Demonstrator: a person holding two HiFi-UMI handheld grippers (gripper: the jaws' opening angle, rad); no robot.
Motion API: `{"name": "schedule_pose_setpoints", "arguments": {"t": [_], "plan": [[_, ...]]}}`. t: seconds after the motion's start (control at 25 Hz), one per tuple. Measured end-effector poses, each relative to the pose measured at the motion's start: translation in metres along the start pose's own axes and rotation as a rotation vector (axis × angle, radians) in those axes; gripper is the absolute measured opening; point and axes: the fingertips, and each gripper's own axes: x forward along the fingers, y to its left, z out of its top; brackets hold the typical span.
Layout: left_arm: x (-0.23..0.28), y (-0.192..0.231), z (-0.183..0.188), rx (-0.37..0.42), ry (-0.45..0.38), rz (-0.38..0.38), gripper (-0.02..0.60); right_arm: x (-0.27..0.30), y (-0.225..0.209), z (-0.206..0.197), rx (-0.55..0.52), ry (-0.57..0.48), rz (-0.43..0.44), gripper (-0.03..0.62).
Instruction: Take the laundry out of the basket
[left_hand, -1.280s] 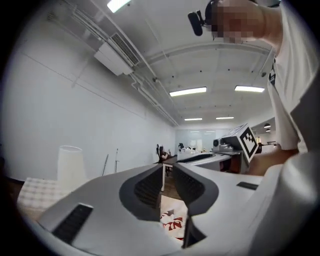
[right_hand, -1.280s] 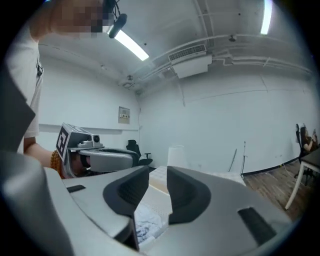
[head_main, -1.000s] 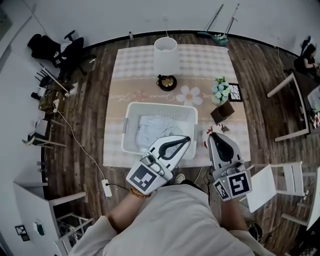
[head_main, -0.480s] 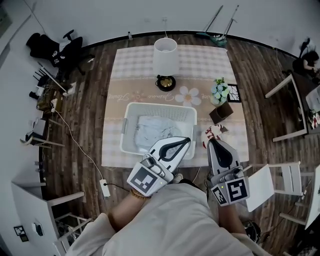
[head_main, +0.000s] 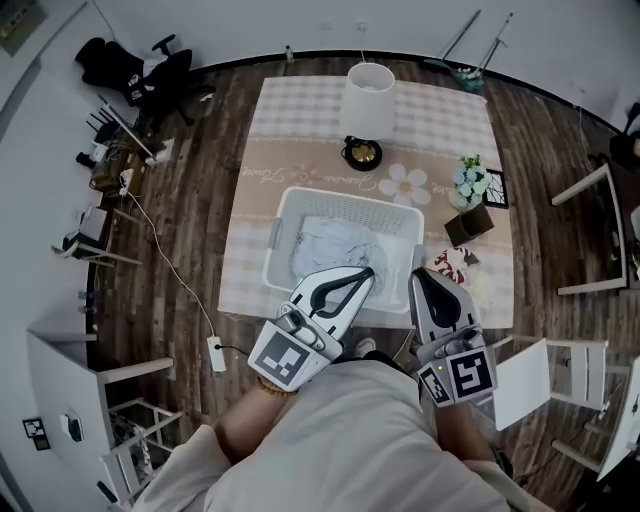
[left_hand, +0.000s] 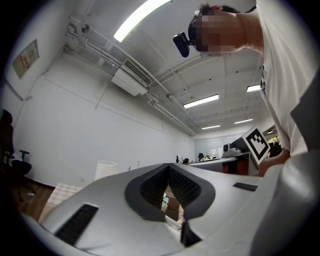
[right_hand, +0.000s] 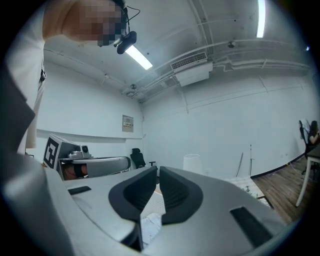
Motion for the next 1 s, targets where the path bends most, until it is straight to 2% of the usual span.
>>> {"name": "schedule_pose_setpoints", "arguments": {"t": [0.28, 0.36, 0.4, 0.44, 0.48, 0.68, 0.76, 0.8, 0.88, 1.0], "plan": [[-0.045, 0.034, -0.005, 0.006, 0.005, 0.116, 0.029, 0.034, 0.044, -0.005, -0.003, -0.003, 0.111, 0.035], [-0.052, 0.039, -0.005, -0.01, -0.007, 0.115, 0.058, 0.038, 0.05, -0.005, -0.007, -0.012, 0.125, 0.044], [-0.055, 0.04, -0.004, -0.018, -0.017, 0.109, 0.104, 0.039, 0.053, -0.004, -0.008, -0.018, 0.136, 0.048], [-0.057, 0.041, -0.003, -0.022, -0.025, 0.103, 0.171, 0.04, 0.056, -0.003, -0.005, -0.023, 0.147, 0.102], [-0.059, 0.042, -0.003, -0.019, -0.026, 0.098, 0.205, 0.04, 0.057, -0.002, -0.001, -0.025, 0.155, 0.209], [-0.059, 0.049, -0.012, -0.017, 0.038, 0.089, 0.209, 0.044, 0.054, -0.009, -0.03, 0.014, 0.15, 0.221], [-0.053, 0.051, -0.021, -0.01, 0.099, 0.043, 0.209, 0.048, 0.053, -0.015, -0.066, 0.058, 0.175, 0.221], [-0.047, 0.051, -0.026, 0.016, 0.131, -0.007, 0.209, 0.052, 0.053, -0.021, -0.093, 0.092, 0.202, 0.221], [-0.035, 0.052, -0.043, 0.148, 0.215, -0.132, 0.209, 0.06, 0.053, -0.041, -0.167, 0.19, 0.275, 0.221], [-0.02, 0.065, -0.088, 0.322, 0.428, -0.25, 0.209, 0.076, 0.05, -0.084, -0.293, 0.384, 0.378, 0.221]]}}
